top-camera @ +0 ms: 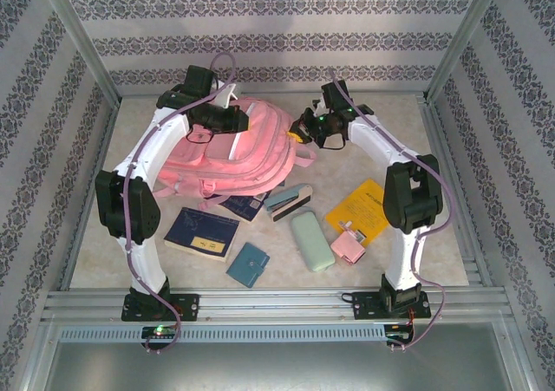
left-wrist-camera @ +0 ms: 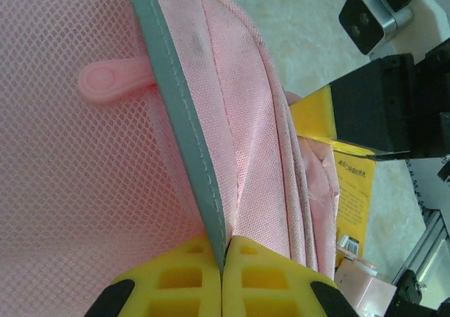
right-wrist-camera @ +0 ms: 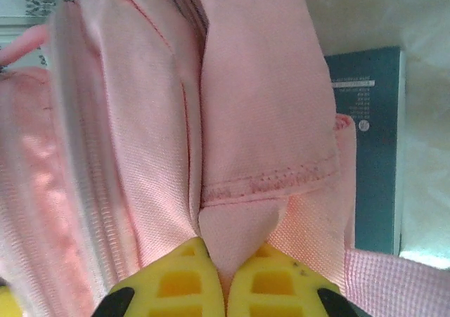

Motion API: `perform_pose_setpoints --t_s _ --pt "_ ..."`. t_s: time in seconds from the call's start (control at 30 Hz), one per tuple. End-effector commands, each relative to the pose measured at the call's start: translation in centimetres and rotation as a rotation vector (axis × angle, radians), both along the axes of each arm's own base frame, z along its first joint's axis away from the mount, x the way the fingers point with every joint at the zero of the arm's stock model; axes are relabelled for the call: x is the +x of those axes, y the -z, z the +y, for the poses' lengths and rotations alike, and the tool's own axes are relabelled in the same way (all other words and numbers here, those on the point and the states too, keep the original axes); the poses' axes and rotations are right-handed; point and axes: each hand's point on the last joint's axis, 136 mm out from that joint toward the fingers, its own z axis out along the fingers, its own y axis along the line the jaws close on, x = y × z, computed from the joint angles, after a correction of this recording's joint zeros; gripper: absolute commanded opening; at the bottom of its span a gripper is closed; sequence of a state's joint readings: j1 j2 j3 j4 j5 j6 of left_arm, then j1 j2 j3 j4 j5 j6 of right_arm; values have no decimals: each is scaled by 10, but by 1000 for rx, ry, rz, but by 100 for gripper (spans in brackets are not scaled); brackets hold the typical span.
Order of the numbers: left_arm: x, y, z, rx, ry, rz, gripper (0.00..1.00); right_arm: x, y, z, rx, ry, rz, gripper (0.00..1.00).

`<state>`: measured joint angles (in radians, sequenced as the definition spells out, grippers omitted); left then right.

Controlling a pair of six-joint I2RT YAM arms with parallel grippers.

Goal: Pack books, pencil case, and school supplies into a backpack

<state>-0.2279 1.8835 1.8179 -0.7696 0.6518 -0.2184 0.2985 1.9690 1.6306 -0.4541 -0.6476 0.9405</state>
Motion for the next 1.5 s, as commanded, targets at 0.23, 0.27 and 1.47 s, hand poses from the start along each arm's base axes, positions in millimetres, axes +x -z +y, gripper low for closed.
perform_pose_setpoints --t_s 0.23,0.27,1.47 --pt "-40 -3 73 0 -537 107 61 20 -81 -13 124 170 -158 0" --pt "-49 -2 80 8 -575 109 61 23 -86 -13 137 184 -165 0" --pt "51 55 12 146 -530 310 56 -36 -169 -67 63 372 -305 0"
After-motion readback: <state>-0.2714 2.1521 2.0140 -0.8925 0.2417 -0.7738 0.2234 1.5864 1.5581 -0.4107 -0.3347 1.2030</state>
